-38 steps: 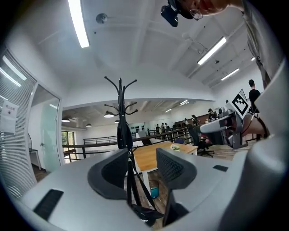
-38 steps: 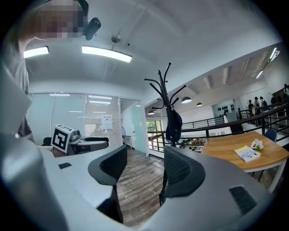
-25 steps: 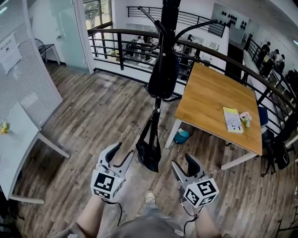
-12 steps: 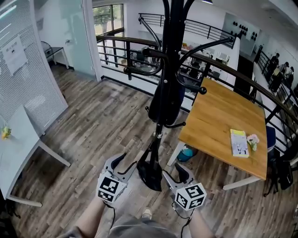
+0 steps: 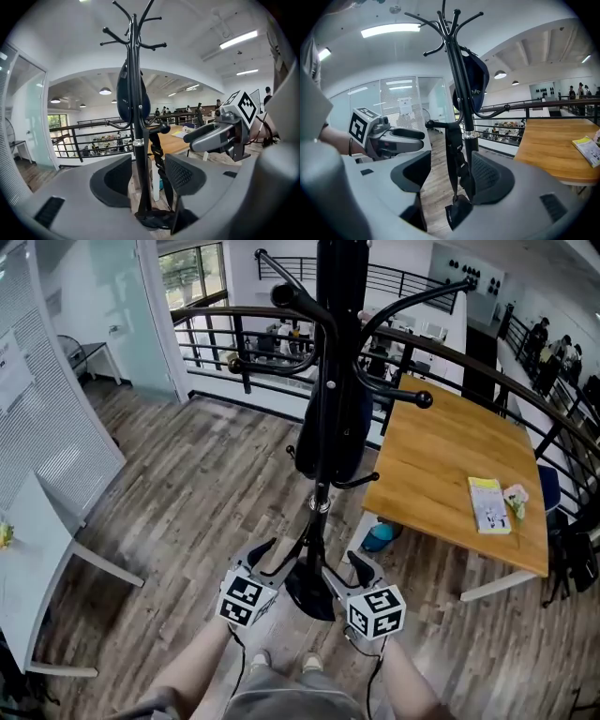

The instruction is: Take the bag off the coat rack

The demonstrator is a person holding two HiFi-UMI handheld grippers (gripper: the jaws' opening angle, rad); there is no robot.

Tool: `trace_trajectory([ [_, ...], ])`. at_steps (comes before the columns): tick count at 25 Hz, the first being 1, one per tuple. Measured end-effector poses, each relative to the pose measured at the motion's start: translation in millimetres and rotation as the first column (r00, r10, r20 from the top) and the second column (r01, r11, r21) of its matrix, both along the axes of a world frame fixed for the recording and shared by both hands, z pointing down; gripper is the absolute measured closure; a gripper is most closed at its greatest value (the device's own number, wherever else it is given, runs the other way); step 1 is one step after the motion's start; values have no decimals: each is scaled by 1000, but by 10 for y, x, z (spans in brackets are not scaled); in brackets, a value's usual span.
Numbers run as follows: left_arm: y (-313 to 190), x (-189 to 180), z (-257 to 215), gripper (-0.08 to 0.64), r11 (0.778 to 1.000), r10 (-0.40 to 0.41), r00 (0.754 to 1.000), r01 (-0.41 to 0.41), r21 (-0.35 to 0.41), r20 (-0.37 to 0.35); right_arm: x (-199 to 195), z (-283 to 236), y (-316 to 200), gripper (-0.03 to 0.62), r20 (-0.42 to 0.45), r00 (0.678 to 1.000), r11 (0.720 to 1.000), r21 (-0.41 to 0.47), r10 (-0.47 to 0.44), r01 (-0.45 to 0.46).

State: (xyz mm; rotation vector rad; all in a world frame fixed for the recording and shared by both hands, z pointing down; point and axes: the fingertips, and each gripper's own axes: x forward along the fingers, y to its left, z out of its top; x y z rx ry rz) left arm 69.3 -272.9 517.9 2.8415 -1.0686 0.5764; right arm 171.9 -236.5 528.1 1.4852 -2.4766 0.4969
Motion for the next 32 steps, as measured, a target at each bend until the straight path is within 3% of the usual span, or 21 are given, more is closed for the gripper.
trace_trajectory([
  [5,-168,149,334,316,996,81,996,-82,-37,-30,-63,455,-136,324,-21,999,998,-24,50,-51],
  [10,-247,269,684,313,986,160,987,-161,-39,-12,-83,874,-241,324,-6,994,994,-39,105,-105],
  [19,-460,419,1278,316,973,226,974,-225,-45,27,-119,1452,-488,325,-5,980,979,-23,201,-201],
  [22,-543,425,1399,378,977,209,977,-207,-54,40,-97,1583,-543,330,-9,973,972,-40,233,-233],
  [23,-575,426,1432,445,978,206,977,-203,-53,51,-75,1603,-561,345,-1,969,968,-42,246,-245],
  [28,-619,439,1407,541,972,234,967,-234,-16,98,36,1544,-608,516,19,959,959,-27,282,-282],
  [32,-608,339,1368,543,982,178,981,-173,-72,71,83,1499,-594,555,51,963,963,-58,265,-262],
])
